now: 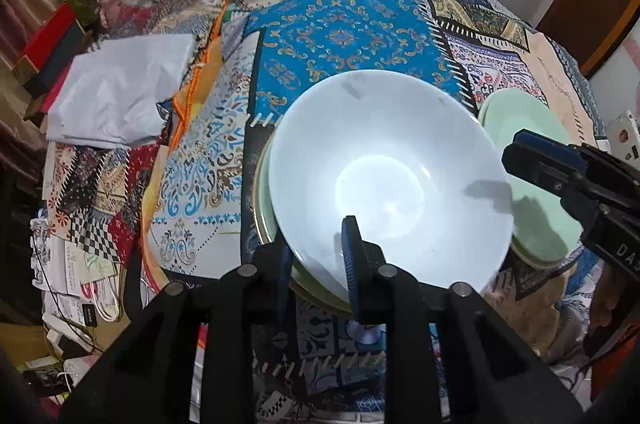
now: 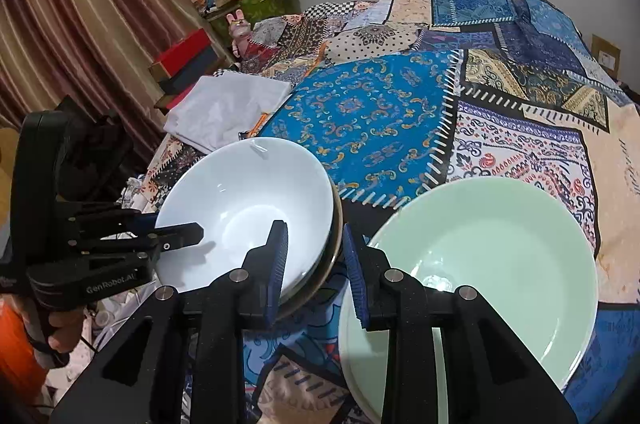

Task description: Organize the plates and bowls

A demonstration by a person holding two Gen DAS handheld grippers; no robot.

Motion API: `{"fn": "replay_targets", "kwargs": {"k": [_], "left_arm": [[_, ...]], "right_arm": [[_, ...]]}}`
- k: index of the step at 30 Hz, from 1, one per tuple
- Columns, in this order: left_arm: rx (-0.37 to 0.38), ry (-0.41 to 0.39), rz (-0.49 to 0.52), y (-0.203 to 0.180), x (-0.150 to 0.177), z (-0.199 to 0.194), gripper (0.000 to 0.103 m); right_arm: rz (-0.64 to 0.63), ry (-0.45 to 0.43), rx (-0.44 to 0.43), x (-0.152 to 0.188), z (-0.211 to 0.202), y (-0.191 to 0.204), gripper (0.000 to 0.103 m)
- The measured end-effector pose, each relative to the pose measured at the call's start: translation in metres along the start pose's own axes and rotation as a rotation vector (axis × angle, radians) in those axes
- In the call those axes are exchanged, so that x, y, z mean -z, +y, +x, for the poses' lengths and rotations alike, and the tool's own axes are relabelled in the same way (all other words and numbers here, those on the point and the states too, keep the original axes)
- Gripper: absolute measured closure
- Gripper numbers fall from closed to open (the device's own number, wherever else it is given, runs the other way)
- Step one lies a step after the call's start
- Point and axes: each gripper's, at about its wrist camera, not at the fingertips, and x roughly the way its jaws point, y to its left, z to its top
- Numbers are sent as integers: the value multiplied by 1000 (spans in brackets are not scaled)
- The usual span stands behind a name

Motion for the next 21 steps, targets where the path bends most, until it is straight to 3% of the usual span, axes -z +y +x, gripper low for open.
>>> {"fn": "replay_targets", "kwargs": {"k": [4,8,10,13,16,21], "left_arm": [[6,27,-13,0,-5,-2,71],[-10,25,-6,0,-3,-6,71],[-57,1,2,1,0,-12,69],[-65,-53,14,5,5,-22,55],[-71,-65,-11,14,9,-24,54],[-16,-46,-59,30,17,-14,53]], "right_arm": [[6,3,-4,2,-1,-2,75],[9,-1,-9,4,-3,-4,66],[10,0,-9,5,-3,-5,62],[14,4,-12,6,-2,-5,61],[15,14,-15,6,2,-5,61],[22,42,-18,8,14,-5,61]]}}
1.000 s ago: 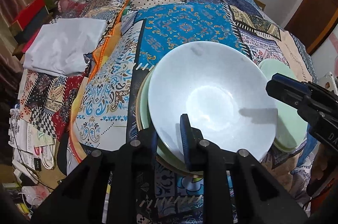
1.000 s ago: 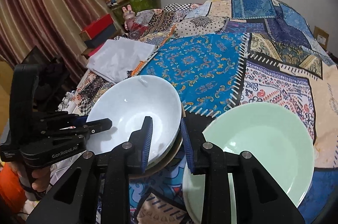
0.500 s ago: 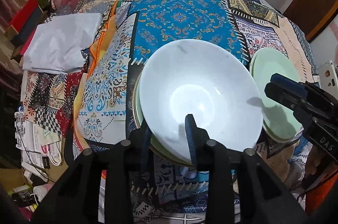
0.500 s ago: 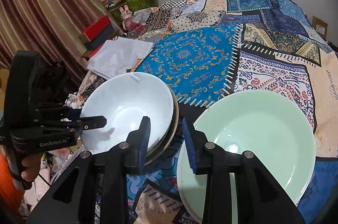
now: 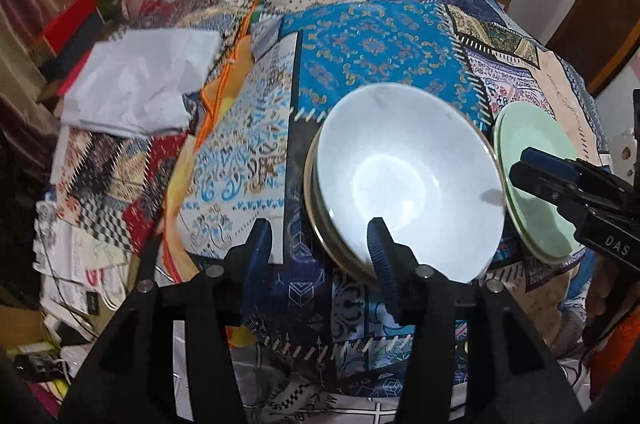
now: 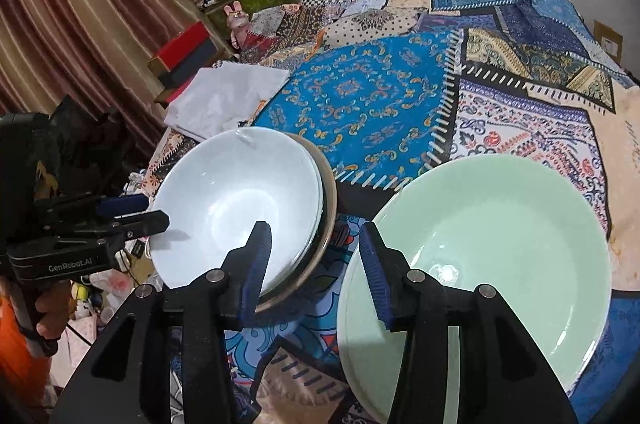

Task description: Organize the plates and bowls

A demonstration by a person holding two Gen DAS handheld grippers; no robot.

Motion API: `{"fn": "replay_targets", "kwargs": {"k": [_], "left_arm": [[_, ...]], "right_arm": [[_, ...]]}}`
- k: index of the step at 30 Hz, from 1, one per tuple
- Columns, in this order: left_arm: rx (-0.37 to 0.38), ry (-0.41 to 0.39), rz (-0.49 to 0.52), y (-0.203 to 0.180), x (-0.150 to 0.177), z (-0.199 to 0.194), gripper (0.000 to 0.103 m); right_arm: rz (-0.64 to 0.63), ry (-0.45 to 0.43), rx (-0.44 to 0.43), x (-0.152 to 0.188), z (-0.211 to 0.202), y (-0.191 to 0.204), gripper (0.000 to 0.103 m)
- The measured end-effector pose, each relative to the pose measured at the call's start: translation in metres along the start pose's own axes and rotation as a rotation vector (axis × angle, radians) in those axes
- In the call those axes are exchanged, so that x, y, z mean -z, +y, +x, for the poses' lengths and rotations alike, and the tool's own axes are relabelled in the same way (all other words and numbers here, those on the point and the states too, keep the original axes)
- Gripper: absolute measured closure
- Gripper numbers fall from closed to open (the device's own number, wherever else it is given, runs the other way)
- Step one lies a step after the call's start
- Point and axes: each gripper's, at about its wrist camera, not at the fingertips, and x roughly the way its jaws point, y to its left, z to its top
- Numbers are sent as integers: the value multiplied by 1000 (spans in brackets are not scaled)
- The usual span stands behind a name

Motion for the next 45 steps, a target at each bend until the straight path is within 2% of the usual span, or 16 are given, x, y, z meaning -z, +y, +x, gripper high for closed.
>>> {"fn": "replay_targets", "kwargs": {"k": [8,17,25,30,35,45], "left_arm": [[117,28,-53,5,3,19,53],[154,32,-60,4,3,37,53],[187,42,-82,9,2,53,60],[181,24,-75,7,3,52,61],[143,11,-75,2,4,47,62],[110,4,-85,-3,1,39,62]], "right_arm": [[-11,57,-6,1,25,7,61],[-57,88,8,0,45,17,58],[-55,107,15,-5,57,18,60],[-88,101,51,-4,60,25,62],[-62,89,68,-6,60,20,73],[-16,95,55,-6,56,15,74]]}}
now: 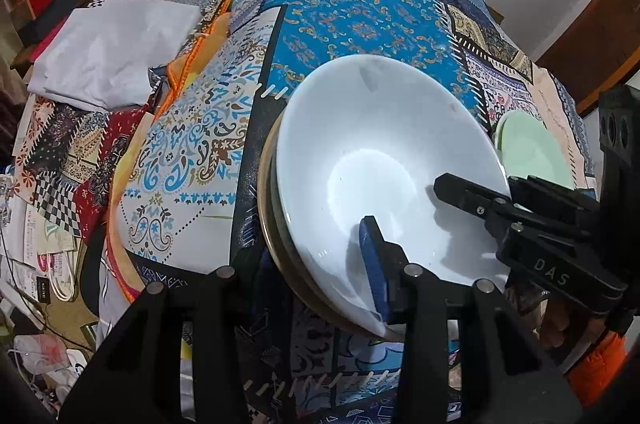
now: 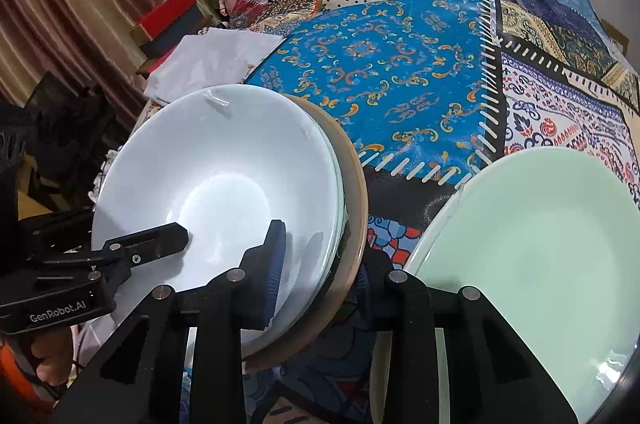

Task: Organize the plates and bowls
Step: 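Carry the nested bowls with the left tool and lower them onto the plate stack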

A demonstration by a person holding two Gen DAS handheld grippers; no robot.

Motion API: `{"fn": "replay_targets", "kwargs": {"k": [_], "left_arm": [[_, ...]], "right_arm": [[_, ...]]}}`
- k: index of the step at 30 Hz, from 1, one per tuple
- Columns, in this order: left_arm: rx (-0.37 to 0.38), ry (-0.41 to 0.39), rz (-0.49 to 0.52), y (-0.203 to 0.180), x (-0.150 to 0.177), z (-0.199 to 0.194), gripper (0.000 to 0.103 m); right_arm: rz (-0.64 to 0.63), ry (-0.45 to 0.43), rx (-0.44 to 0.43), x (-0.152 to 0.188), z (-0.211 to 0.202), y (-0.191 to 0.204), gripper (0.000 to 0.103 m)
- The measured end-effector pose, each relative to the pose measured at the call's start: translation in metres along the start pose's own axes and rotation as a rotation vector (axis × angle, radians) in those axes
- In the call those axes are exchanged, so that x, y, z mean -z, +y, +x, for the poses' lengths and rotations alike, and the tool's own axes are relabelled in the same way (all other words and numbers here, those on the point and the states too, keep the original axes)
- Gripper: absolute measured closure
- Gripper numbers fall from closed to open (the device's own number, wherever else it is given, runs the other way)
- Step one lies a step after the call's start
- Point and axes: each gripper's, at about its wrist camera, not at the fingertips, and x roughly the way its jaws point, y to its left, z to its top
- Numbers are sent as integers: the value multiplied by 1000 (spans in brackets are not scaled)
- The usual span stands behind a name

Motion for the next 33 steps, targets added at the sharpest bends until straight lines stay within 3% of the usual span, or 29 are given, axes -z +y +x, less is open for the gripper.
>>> {"fn": "replay_targets", "kwargs": {"k": [15,33], "left_arm": [[28,-60,28,-26,-9,-30,62],[63,-87,118,-88,-15,-51,62]], "right_arm": [[23,-95,9,-1,-44,-7,74],[81,-182,56,11,-104,-39,74]]}}
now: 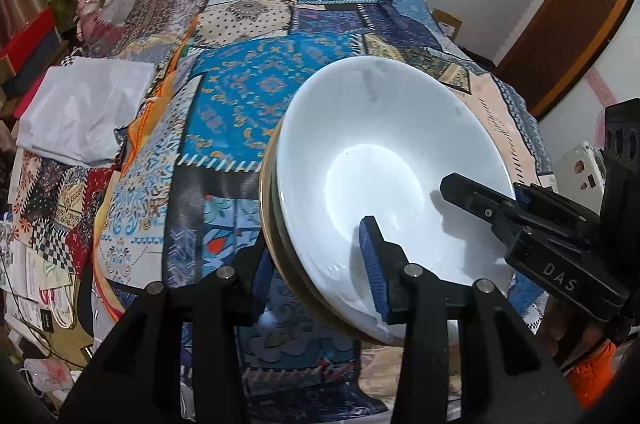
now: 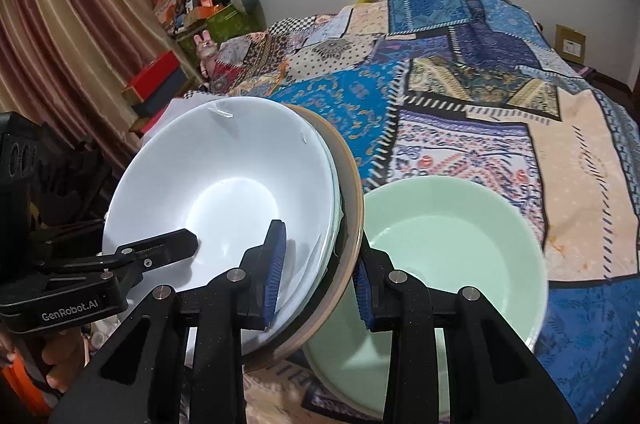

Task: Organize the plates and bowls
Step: 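Carry the nested bowls with the left tool and lower them onto the plate stack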

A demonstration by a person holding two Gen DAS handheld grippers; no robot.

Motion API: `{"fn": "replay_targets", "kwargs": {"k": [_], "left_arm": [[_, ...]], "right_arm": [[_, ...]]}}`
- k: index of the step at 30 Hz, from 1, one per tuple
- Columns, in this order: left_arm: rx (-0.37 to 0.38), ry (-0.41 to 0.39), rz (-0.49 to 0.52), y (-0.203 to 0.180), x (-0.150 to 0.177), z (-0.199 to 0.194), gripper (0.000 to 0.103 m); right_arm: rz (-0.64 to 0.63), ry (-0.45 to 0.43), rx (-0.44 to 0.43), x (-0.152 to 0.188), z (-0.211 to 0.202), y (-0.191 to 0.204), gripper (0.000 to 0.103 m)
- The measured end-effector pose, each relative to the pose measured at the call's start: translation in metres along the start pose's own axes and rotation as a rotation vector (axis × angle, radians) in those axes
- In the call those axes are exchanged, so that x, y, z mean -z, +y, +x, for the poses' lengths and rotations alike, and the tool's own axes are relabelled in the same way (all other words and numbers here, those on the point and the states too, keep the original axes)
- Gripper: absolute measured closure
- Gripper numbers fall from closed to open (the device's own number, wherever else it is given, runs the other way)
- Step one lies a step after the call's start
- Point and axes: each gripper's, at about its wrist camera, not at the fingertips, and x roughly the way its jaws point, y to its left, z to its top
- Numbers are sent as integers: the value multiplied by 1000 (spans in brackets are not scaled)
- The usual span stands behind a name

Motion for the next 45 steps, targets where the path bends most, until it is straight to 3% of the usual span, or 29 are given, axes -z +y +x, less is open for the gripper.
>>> {"fn": "replay_targets", "kwargs": {"k": [27,45], "left_arm": [[62,61,119,-89,-6,35,62],[68,130,140,-99,-7,76,62]], "right_arm": [[119,-23,70,24,-39,-73,74],[174,30,83,35,-23,-100,74]]}}
